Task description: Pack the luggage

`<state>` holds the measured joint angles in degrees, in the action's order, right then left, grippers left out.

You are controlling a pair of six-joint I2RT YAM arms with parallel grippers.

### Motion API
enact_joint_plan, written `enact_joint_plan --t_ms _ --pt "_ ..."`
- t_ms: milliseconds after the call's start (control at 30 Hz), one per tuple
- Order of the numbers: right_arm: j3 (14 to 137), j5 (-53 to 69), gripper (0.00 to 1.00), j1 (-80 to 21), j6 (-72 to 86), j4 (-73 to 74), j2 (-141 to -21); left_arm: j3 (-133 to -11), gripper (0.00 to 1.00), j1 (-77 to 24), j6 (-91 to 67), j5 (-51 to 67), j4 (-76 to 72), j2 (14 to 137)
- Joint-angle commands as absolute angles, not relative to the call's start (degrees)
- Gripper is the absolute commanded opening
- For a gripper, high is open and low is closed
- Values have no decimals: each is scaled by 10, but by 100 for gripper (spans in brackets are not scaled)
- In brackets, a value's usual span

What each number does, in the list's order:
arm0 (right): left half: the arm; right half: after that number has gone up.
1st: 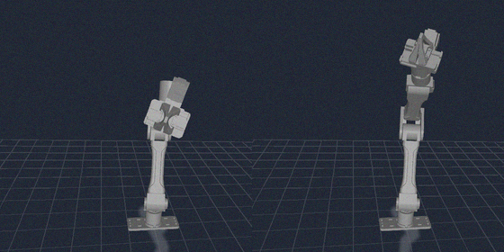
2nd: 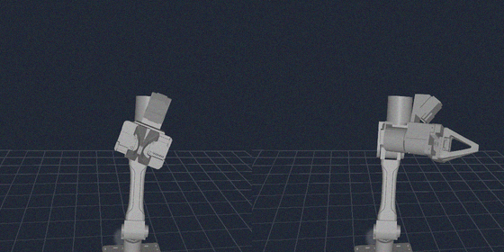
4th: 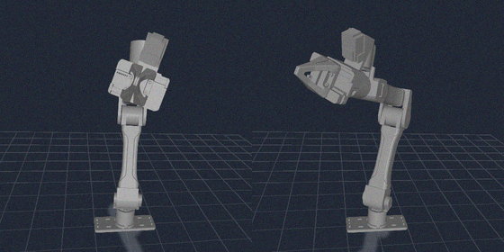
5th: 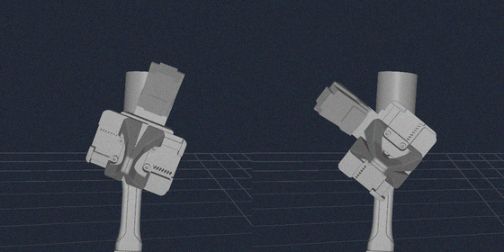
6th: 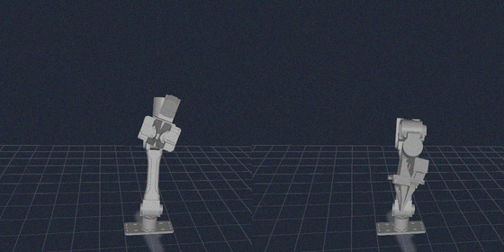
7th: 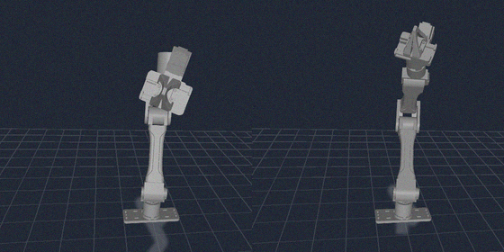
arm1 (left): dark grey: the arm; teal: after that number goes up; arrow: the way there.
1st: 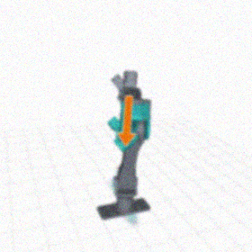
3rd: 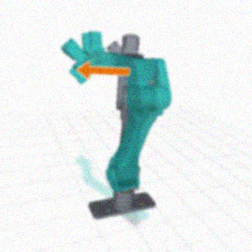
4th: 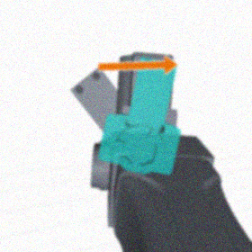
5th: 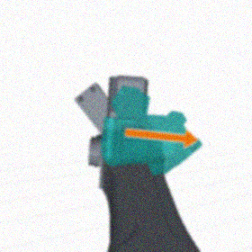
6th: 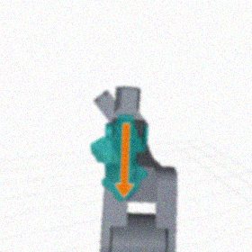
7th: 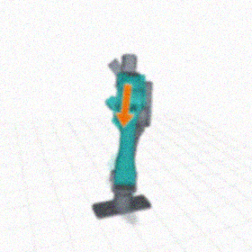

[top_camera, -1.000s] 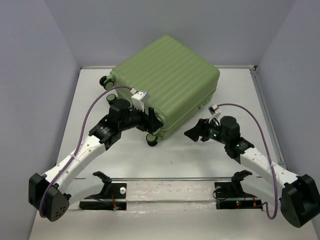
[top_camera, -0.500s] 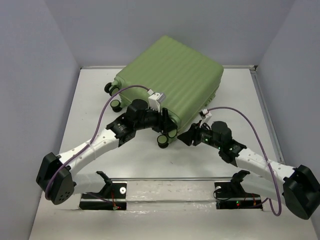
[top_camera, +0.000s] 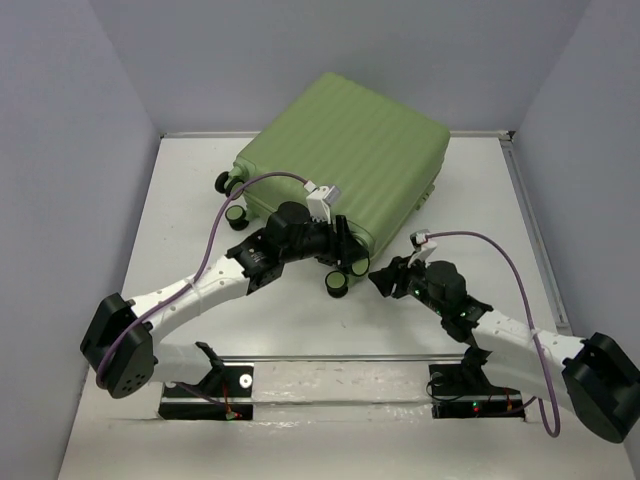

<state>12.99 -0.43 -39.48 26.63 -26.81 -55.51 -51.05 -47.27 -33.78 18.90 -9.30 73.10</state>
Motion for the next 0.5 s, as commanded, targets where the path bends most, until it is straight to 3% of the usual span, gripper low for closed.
enact_joint_plan --t_ms 0,133,467 --pt "146 -10 51 -399 243 -340 -569 -519 6 -495 -333 236 -172 712" --pt "164 38 51 -399 239 -373 -626 -512 6 -495 -337 241 -184 716" --pt "183 27 48 -410 235 -407 -633 -505 6 -495 -340 242 -191 719"
